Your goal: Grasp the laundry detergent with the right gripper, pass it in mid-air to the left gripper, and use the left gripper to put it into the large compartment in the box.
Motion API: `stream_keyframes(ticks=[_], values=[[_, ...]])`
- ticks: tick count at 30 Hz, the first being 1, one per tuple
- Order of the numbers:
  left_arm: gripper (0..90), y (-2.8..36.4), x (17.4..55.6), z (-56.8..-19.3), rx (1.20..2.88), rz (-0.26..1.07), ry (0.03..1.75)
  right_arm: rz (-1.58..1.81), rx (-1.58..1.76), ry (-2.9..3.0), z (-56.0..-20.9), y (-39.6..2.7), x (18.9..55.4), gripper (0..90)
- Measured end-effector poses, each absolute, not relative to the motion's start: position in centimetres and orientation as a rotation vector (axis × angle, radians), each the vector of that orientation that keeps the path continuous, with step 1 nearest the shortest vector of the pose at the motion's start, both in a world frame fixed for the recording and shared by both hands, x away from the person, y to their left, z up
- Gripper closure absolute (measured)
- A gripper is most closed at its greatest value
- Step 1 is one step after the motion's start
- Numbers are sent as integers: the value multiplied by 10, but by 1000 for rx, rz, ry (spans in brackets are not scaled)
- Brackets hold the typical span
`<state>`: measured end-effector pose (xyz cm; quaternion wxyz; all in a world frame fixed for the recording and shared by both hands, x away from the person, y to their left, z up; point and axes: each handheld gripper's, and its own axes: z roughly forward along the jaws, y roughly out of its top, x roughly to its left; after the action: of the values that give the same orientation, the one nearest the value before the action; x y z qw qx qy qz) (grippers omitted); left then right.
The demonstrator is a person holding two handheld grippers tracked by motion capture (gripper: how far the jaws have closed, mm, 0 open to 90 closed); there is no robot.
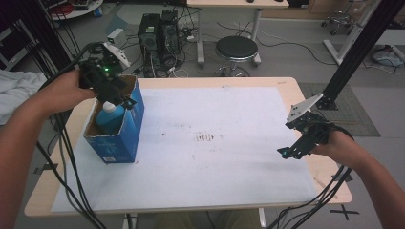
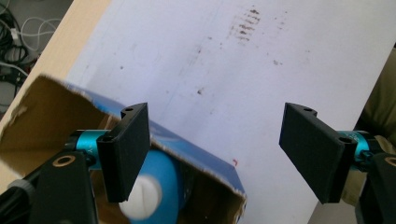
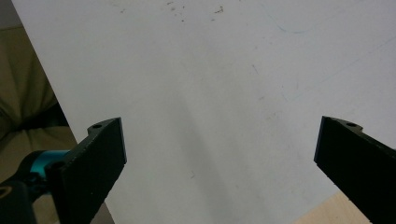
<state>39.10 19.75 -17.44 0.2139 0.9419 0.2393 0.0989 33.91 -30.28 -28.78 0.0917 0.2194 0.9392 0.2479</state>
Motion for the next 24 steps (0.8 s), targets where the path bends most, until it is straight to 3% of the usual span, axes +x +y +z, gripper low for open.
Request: stream_keyframes(ticks=[8,10,16,18,24], values=[[248,143,414,-184,2714,224,464,730,645,2795,-289,-300,339,13],[121,132,419,-186,2722,211,441,732,649,2793,-288,-299,339,13],[114,105,431,-188,2735,202,388,733,655,2794,-288,-301,339,13],[55,98,434,-190,2745,222,390,734,656,2794,-288,-301,339,13],[55,87,441,-193,2757,268,358,738,660,2791,-288,-299,341,13]])
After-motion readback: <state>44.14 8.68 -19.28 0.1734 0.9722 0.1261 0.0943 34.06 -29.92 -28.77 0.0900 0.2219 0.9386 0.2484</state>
